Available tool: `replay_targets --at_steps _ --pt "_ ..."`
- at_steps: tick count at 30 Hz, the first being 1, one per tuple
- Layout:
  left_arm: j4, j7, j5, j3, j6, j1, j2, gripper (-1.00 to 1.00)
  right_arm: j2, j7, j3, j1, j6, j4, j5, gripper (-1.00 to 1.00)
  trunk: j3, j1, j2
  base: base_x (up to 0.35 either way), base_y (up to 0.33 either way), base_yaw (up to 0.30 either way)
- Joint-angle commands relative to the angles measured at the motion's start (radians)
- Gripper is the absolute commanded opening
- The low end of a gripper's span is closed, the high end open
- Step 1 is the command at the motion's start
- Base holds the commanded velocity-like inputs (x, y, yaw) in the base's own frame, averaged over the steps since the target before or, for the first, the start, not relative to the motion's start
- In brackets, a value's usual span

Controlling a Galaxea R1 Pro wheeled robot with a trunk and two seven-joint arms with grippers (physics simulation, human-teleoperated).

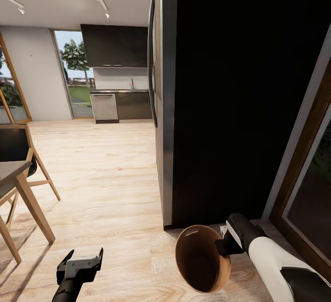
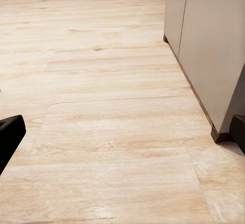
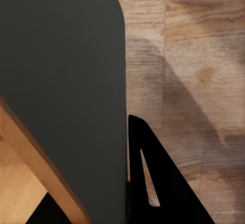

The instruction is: Put the three can of soda from the living room inside the tash can in the kitchen.

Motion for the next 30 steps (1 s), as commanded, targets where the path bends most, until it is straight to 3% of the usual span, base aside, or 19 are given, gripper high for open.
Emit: replay_targets --at_steps 1,21,30 --pt "0.000 0.000 0.000 0.000 0.000 0.000 0.000 1.00 0.000 0.005 -0.004 0.000 0.002 -0.001 -0.020 -1.00 0.000 0.000 0.000 0.000 0.000 0.000" --pt "0.001 -0.002 0.000 0.000 0.000 0.000 0.000 1.00 0.001 0.005 -0.003 0.001 0.002 0.000 -0.017 -1.00 0.000 0.000 0.000 0.000 0.000 0.000" --pt "0.008 -0.004 0.001 0.000 0.003 -0.001 0.000 1.00 0.001 0.005 -0.003 0.013 0.001 -0.006 -0.016 -1.00 -0.028 0.034 -0.063 0.000 0.000 0.000"
